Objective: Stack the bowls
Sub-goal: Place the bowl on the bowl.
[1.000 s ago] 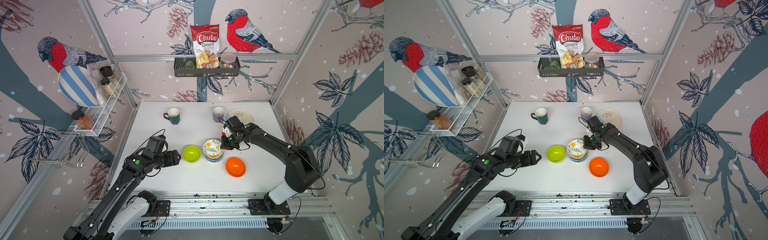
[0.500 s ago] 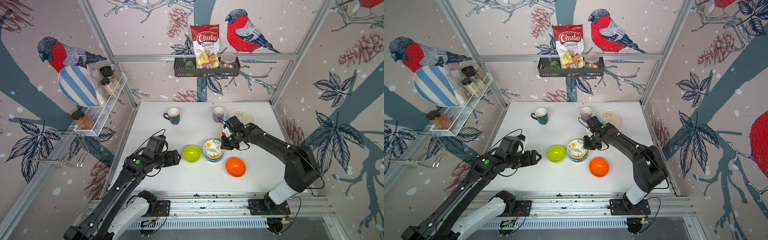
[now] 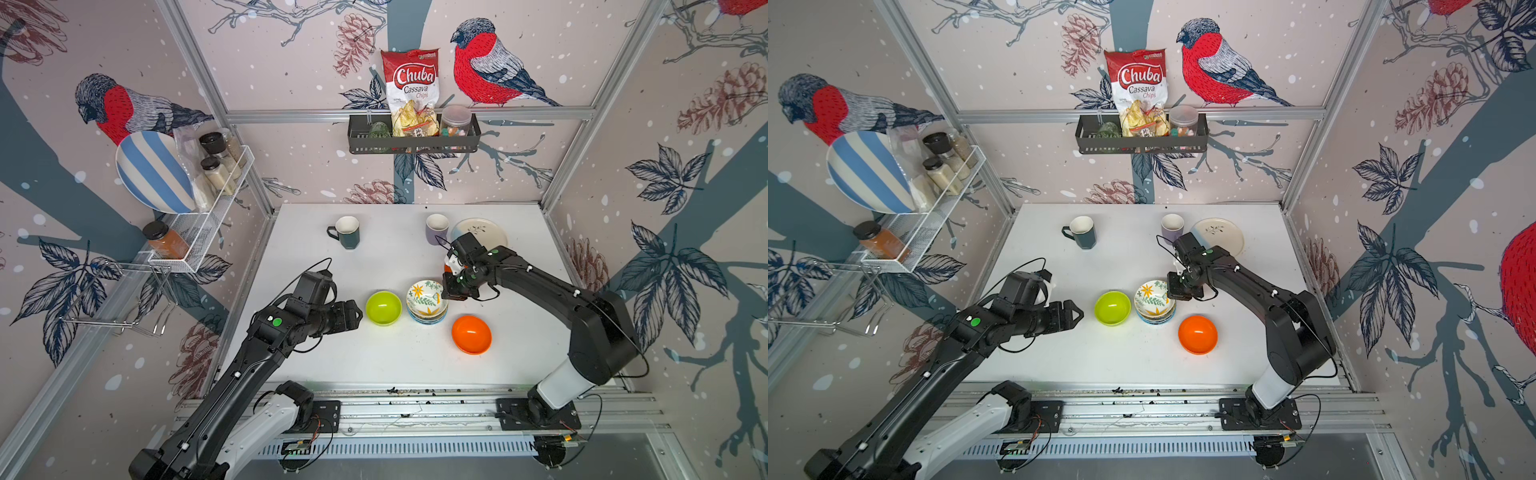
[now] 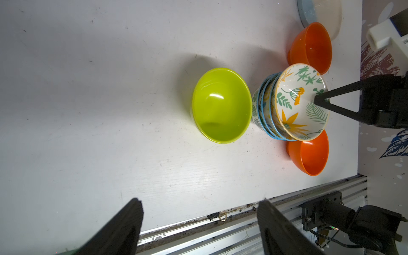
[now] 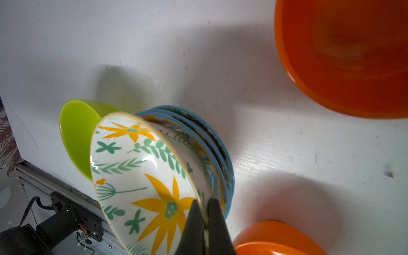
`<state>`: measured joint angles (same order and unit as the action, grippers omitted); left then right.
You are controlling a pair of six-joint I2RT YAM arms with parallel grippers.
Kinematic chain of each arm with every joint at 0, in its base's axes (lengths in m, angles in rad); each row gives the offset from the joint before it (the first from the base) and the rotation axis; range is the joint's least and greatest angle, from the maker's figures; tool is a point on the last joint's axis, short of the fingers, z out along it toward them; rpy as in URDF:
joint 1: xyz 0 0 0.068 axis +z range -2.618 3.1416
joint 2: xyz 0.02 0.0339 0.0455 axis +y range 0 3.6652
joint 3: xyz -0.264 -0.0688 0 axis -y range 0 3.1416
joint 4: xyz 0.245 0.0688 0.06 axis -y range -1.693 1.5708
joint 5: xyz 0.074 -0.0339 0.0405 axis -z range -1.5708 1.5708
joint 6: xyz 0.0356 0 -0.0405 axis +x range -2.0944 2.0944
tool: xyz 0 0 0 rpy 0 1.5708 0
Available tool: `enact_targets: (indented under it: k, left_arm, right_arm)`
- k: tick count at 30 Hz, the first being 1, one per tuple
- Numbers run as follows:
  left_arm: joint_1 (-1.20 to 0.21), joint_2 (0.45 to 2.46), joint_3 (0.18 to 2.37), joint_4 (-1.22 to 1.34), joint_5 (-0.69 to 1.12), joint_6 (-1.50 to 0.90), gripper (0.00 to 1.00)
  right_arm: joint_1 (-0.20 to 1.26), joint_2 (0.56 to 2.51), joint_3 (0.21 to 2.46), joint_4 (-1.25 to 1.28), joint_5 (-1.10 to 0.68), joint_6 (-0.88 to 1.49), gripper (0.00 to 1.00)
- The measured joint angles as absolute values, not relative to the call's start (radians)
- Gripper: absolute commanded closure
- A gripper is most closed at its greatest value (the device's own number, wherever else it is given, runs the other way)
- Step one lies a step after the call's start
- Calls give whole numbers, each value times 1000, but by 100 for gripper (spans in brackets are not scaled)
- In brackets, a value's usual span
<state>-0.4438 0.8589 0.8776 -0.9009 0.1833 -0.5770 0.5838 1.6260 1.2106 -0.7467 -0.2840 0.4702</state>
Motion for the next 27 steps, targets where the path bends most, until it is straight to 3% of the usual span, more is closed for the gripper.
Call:
enact_targets:
  k: [7,11,21,27]
  left_arm:
    - [-444,865,878,-901,184,-577,16]
    - [-444,868,878,-900,185,-577,16]
    - [-444,868,877,-900,188,-577,16]
    - [-444,868,877,-900,189,-577,16]
  right_arm:
    - [585,1624,1205,-743,-284,470,81]
    - [587,1622,1205,-741,-285,470,75]
    - [582,1598,1192,-738,-284,470,72]
    - [562,1570,1182,-735,-284,470,78]
